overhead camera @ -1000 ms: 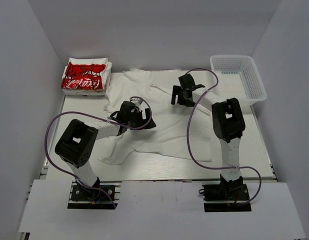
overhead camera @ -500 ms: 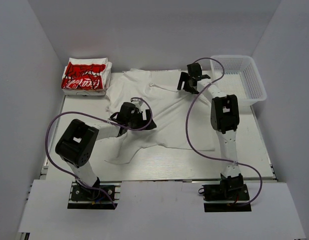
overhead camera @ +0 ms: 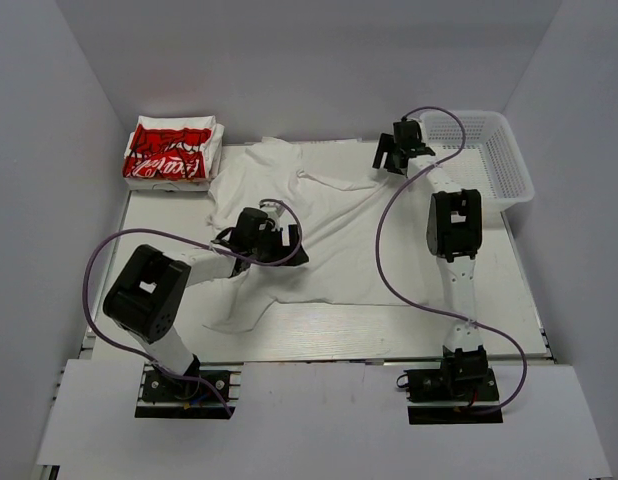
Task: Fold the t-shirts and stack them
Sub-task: Flatten out the tshirt
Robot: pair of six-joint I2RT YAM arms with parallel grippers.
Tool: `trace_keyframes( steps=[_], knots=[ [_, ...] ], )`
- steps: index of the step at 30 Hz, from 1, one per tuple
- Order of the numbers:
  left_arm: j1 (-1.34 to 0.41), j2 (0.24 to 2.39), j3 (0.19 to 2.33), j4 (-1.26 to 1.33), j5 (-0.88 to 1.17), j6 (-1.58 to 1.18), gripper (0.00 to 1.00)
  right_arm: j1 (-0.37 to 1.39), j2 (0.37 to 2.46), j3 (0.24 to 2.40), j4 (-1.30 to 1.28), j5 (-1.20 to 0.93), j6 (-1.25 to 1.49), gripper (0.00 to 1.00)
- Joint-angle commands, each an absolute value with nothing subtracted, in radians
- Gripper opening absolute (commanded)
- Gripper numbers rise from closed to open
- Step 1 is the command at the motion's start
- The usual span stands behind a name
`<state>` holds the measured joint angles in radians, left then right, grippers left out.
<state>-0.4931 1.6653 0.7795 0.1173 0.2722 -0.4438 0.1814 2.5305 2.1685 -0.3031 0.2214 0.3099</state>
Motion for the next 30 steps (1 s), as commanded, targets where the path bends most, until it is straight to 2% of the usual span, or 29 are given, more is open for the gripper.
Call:
trace_keyframes(
  steps=[1,8,10,13,14,15,18,21,24,28,30],
  knots=[
    [-0.492,1.645,0.753,-0.058,0.252,-0.430,0.99,0.224,2.398,2.154,-0.279,0.152,0.226,0.90],
    [-0.492,1.528,0.853,-0.048,0.142,-0.445,0.99,0.359,2.168,1.959,-0.313,0.136,0.141,0.90],
    [-0.492,1.505,0.883,-0.092,0.062,-0.454,0.99,0.386,2.097,1.826,-0.302,0.137,0.172,0.90],
    [-0.492,1.494,0.932,-0.184,-0.163,-0.489,0.99,0.435,1.975,1.634,-0.287,0.158,0.244,0.90],
    [-0.492,1.494,0.943,-0.201,-0.193,-0.489,0.99,0.443,1.950,1.599,-0.276,0.155,0.271,0.90],
    [-0.483,1.503,0.953,-0.231,-0.213,-0.500,0.99,0.452,1.866,1.460,-0.265,0.132,0.299,0.90],
    [-0.483,1.548,0.985,-0.253,-0.242,-0.500,0.99,0.489,1.748,1.242,-0.178,0.086,0.345,0.90],
    [-0.494,1.583,1.040,-0.313,-0.329,-0.480,0.99,0.517,1.677,1.088,-0.143,0.048,0.393,0.90],
    [-0.494,1.652,1.104,-0.492,-0.434,-0.552,0.99,0.517,1.634,1.003,-0.132,0.057,0.425,0.90],
    [-0.494,1.700,1.104,-0.644,-0.569,-0.655,0.99,0.514,1.606,0.896,-0.103,0.066,0.452,0.90],
    [-0.482,1.700,1.071,-0.679,-0.569,-0.687,0.99,0.506,1.608,0.844,-0.087,0.063,0.457,0.90]
  ],
)
